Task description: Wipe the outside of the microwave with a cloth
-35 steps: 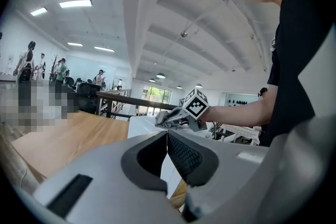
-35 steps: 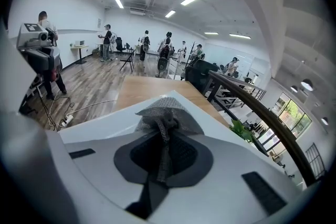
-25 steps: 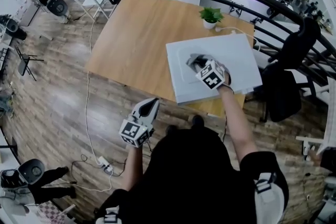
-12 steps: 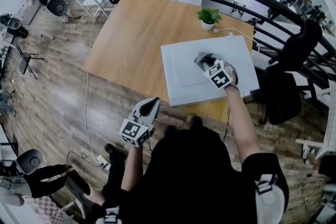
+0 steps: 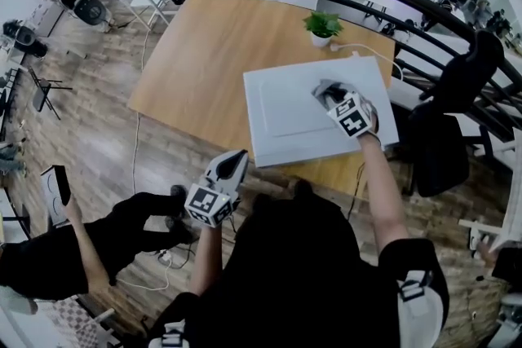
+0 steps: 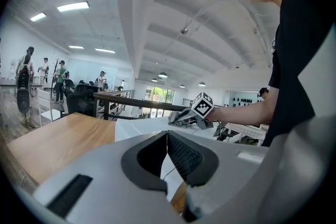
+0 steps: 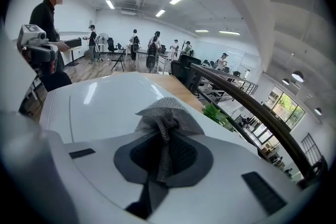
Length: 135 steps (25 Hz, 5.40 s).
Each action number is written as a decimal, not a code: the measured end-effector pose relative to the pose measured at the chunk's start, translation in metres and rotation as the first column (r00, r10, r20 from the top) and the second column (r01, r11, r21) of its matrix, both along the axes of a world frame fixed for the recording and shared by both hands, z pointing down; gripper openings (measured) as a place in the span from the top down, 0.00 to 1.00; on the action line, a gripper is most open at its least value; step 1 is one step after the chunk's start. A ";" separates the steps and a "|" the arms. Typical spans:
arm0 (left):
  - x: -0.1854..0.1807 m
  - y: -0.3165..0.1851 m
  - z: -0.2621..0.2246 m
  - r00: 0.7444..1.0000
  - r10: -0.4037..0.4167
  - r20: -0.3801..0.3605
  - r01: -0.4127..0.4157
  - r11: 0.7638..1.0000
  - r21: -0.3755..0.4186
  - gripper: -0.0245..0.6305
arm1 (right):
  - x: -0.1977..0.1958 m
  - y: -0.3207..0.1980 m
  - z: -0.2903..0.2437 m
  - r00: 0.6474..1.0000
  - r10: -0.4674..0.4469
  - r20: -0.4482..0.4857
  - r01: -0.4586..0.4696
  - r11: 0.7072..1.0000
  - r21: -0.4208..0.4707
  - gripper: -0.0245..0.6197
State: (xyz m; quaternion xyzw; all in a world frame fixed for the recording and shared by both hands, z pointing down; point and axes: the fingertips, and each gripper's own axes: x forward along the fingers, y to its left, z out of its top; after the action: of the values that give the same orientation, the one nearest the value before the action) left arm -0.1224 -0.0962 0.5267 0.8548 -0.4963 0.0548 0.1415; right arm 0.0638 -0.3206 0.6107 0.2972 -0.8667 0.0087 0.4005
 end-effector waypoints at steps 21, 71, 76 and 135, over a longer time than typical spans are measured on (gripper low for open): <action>0.037 -0.013 0.006 1.000 -0.019 0.004 0.019 1.000 0.019 0.96 | 0.088 -0.025 -0.002 0.998 0.060 0.004 -0.060 0.998 0.008 0.93; 0.081 -0.013 0.005 0.994 -0.102 0.033 0.102 0.995 0.021 0.96 | 0.185 -0.103 -0.005 0.977 0.186 0.100 -0.190 0.982 0.024 0.93; 0.078 -0.012 0.002 0.989 -0.141 0.032 0.142 0.990 -0.007 0.96 | 0.183 -0.109 -0.010 0.975 0.188 0.119 -0.193 0.981 0.033 0.94; -0.050 -0.036 0.007 0.999 -0.043 -0.028 0.043 0.999 0.001 0.96 | -0.013 -0.051 0.005 0.994 0.087 -0.065 -0.082 0.994 0.067 0.94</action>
State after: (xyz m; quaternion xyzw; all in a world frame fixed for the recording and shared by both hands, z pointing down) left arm -0.1724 -0.1325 0.5333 0.8446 -0.5127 0.0393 0.1491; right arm 0.0507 -0.3713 0.6156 0.3465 -0.8391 -0.0125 0.4192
